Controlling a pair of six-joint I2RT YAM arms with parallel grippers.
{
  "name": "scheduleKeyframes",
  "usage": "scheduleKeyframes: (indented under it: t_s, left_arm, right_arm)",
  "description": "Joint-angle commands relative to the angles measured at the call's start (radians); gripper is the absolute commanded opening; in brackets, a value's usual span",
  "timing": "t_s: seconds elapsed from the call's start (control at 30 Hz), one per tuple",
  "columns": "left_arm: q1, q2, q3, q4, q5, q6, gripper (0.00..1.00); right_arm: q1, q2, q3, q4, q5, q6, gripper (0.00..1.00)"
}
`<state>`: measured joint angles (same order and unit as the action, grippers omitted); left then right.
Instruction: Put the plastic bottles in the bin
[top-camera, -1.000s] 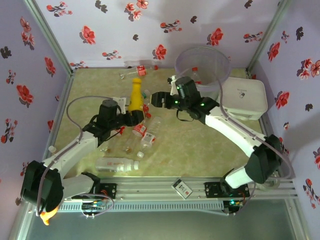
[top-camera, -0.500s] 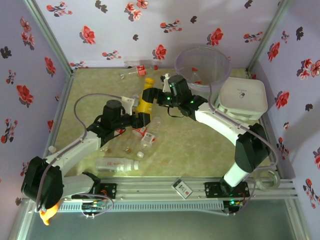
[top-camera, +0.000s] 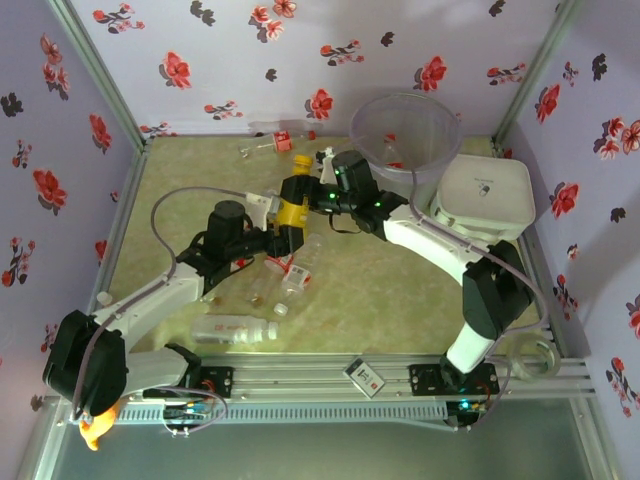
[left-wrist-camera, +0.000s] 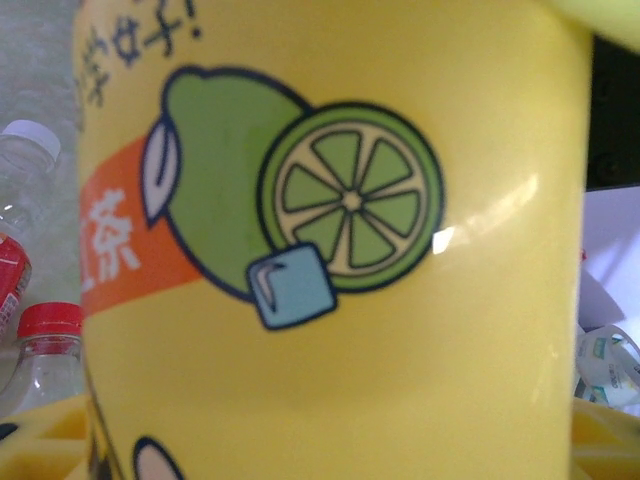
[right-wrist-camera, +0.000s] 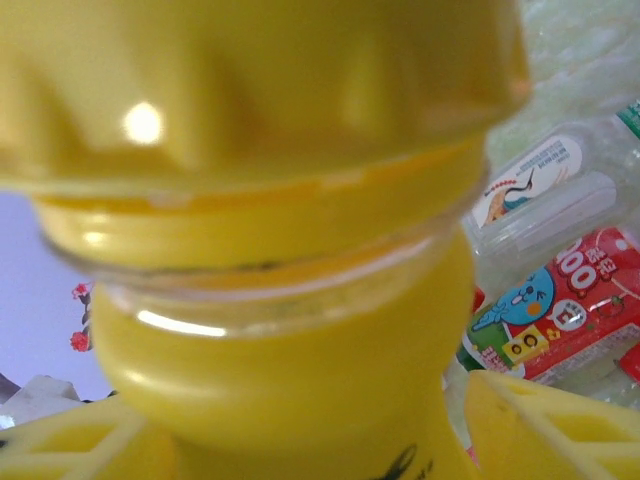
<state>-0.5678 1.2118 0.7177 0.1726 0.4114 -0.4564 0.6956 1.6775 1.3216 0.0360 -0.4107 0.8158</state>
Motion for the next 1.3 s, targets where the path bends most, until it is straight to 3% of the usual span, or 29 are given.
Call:
scheduleKeyframes:
  t_s: [0.0, 0.07, 0.17, 0.27, 0.4, 0.7, 0.93, 1.1, 1.27]
  left_arm:
    - [-0.009, -0.009, -0.002, 0.093, -0.015, 0.028, 0.0]
    - [-0.009, -0.012, -0.004, 0.093, -0.02, 0.03, 0.1]
    - [-0.009, -0.018, -0.005, 0.091, -0.023, 0.03, 0.34]
    - [-0.009, -0.028, -0.009, 0.08, -0.028, 0.031, 0.69]
    - [-0.009, -0.067, -0.011, 0.028, -0.033, 0.05, 0.98]
    - [-0.002, -0.209, -0.017, -0.223, -0.066, 0.103, 1.0]
    - [0.043, -0.292, -0.005, -0.432, -0.165, 0.088, 1.0]
    - [0.121, -0.27, 0.05, -0.616, -0.28, 0.066, 1.0]
    - [0.245, -0.217, 0.081, -0.732, -0.295, 0.045, 1.0]
  right_arm:
    - [-0.008, 0.002, 0.016, -0.011, 0.005, 0.007, 0.6]
    - [-0.011, -0.004, 0.017, -0.024, 0.014, -0.001, 0.59]
    - [-0.014, -0.006, 0.023, -0.034, 0.02, -0.011, 0.57]
    - [-0.016, -0.007, 0.045, -0.06, 0.029, -0.039, 0.55]
    - [-0.025, -0.009, 0.108, -0.138, 0.056, -0.105, 0.53]
    - [-0.069, 0.037, 0.368, -0.314, 0.092, -0.274, 0.5]
    - [-0.128, 0.023, 0.575, -0.421, 0.177, -0.431, 0.48]
    - [-0.196, -0.009, 0.672, -0.492, 0.247, -0.517, 0.45]
    - [-0.31, -0.032, 0.698, -0.492, 0.296, -0.56, 0.4]
